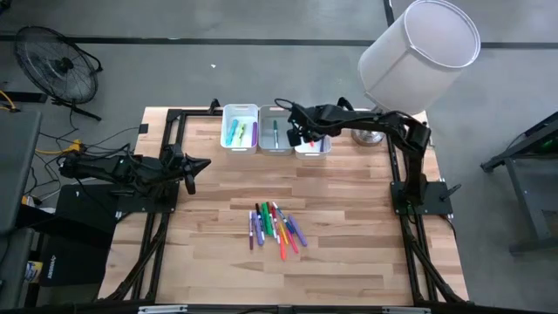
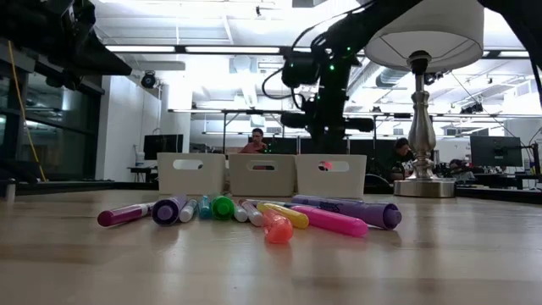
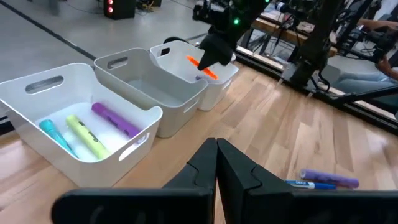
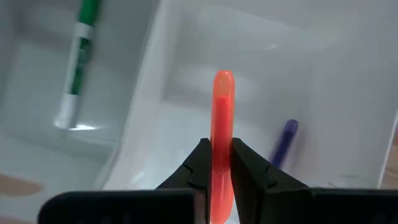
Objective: Pick & Place Markers
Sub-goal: Put the right orange pen into the right white bin, then put the right purple highlighter pen into the left white bin
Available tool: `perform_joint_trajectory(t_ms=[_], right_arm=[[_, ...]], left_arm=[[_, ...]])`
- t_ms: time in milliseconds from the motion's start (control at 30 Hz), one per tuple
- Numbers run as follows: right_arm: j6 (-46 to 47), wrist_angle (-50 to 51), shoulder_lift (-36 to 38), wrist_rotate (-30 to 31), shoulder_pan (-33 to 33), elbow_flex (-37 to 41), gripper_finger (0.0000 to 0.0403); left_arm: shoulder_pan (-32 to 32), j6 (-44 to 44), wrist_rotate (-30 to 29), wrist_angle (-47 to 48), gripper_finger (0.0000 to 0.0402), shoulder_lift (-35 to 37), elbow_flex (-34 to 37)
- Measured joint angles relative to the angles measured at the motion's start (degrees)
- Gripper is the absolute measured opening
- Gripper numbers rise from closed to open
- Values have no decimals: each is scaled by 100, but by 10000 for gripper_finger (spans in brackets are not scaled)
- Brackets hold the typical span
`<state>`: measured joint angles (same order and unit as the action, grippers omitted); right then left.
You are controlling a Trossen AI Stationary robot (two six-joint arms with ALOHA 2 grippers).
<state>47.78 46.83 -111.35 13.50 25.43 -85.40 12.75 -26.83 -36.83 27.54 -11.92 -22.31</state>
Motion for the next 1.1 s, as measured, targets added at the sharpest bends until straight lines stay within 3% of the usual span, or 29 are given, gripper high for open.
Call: perform_joint_trajectory(t_ms=[633, 800, 1100], right_arm=[[-39, 225, 263, -125, -124, -1, 113], [-305, 127, 774, 256, -492, -5, 123], [-429, 271, 1250, 274, -1400, -5, 123]], left_arm=[[0, -58, 285, 103, 2, 0, 0], [0, -57, 281, 136, 2, 0, 0], [0, -195, 281, 138, 2, 2, 0]])
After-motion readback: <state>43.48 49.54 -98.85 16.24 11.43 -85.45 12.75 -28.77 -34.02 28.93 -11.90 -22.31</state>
